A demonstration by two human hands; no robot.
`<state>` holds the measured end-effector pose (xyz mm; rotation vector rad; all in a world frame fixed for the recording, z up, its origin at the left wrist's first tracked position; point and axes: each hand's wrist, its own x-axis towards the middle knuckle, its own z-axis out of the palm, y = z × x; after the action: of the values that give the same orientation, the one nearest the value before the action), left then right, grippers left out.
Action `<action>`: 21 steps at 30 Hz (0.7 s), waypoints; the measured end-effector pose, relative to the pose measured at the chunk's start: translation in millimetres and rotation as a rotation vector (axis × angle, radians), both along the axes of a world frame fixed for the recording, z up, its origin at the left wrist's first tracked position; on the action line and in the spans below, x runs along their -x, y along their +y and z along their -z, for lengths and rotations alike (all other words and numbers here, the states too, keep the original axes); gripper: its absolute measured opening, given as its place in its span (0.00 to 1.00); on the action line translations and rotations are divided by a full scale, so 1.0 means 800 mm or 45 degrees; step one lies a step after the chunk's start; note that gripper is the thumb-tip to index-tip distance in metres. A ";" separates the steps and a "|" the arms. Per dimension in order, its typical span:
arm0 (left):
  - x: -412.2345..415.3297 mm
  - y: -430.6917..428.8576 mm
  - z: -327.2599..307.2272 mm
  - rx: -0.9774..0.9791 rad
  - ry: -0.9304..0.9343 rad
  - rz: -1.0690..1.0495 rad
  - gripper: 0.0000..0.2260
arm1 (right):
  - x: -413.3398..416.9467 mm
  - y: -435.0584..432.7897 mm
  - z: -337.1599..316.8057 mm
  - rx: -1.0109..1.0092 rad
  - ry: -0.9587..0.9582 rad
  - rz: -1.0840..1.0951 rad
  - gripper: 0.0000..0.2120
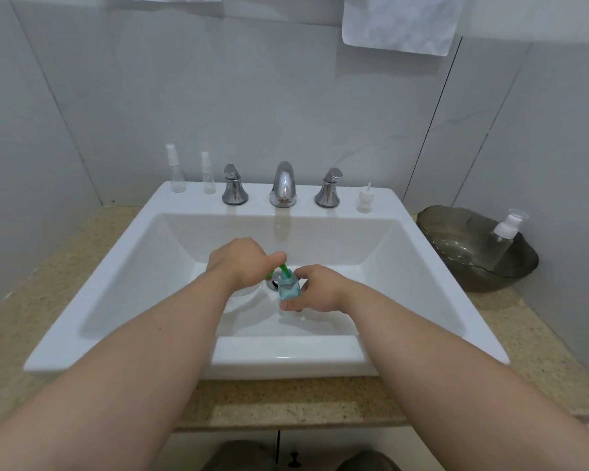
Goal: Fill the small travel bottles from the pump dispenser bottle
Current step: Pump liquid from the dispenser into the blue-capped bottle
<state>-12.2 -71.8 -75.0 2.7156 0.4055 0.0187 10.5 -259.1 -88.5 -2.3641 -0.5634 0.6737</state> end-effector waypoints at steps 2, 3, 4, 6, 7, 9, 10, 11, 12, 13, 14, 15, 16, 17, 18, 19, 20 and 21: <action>0.000 0.000 0.000 0.001 0.003 0.001 0.25 | 0.000 0.000 0.000 0.000 -0.005 -0.005 0.19; 0.001 0.001 0.000 0.005 0.005 0.000 0.25 | 0.001 -0.001 -0.001 0.008 -0.013 -0.008 0.20; 0.001 0.001 0.000 0.010 0.006 -0.003 0.24 | 0.001 -0.001 -0.001 0.016 -0.019 -0.008 0.20; 0.001 0.001 -0.001 0.016 0.003 -0.012 0.23 | 0.001 -0.001 -0.001 0.031 -0.023 -0.004 0.22; 0.002 0.001 -0.001 0.015 0.003 -0.015 0.23 | 0.001 -0.001 -0.002 0.038 -0.024 -0.003 0.22; 0.002 0.001 -0.001 0.013 0.002 -0.018 0.23 | 0.001 0.000 -0.002 0.045 -0.023 -0.003 0.23; 0.002 0.001 0.000 0.016 0.002 -0.018 0.23 | 0.001 0.000 -0.002 0.043 -0.018 -0.003 0.24; 0.002 0.001 -0.001 0.017 0.005 -0.018 0.23 | 0.001 0.000 -0.002 0.039 -0.014 -0.005 0.24; 0.002 0.001 -0.001 0.017 0.007 -0.018 0.22 | 0.001 0.000 -0.001 0.037 -0.013 -0.006 0.24; 0.002 0.000 -0.001 0.019 0.009 -0.020 0.21 | 0.001 -0.001 -0.001 0.037 -0.014 -0.006 0.24; 0.002 0.000 -0.001 0.021 0.008 -0.025 0.21 | 0.001 -0.001 -0.001 0.036 -0.014 -0.004 0.24; 0.003 -0.001 -0.002 0.022 0.006 -0.033 0.21 | 0.001 -0.001 -0.001 0.034 -0.012 -0.003 0.24; 0.003 -0.001 -0.002 0.022 0.003 -0.041 0.22 | 0.001 -0.001 -0.001 0.028 -0.008 -0.001 0.23; 0.004 -0.001 -0.002 0.023 0.002 -0.047 0.22 | 0.001 -0.001 -0.001 0.022 -0.001 -0.001 0.22; 0.004 -0.001 -0.001 0.026 0.004 -0.048 0.23 | 0.000 -0.001 -0.001 0.015 0.008 0.000 0.21; 0.004 -0.002 -0.001 0.029 0.005 -0.045 0.24 | 0.000 -0.001 -0.001 0.011 0.017 0.004 0.20; 0.004 -0.003 0.000 0.031 0.006 -0.040 0.26 | 0.000 -0.001 -0.001 0.011 0.025 0.010 0.20; 0.003 -0.003 0.001 0.028 0.007 -0.033 0.27 | -0.001 -0.001 0.000 0.019 0.027 0.017 0.21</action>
<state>-15.0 -74.6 -75.7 2.6894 0.4403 0.0136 11.2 -259.6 -88.1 -2.3696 -0.5347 0.6980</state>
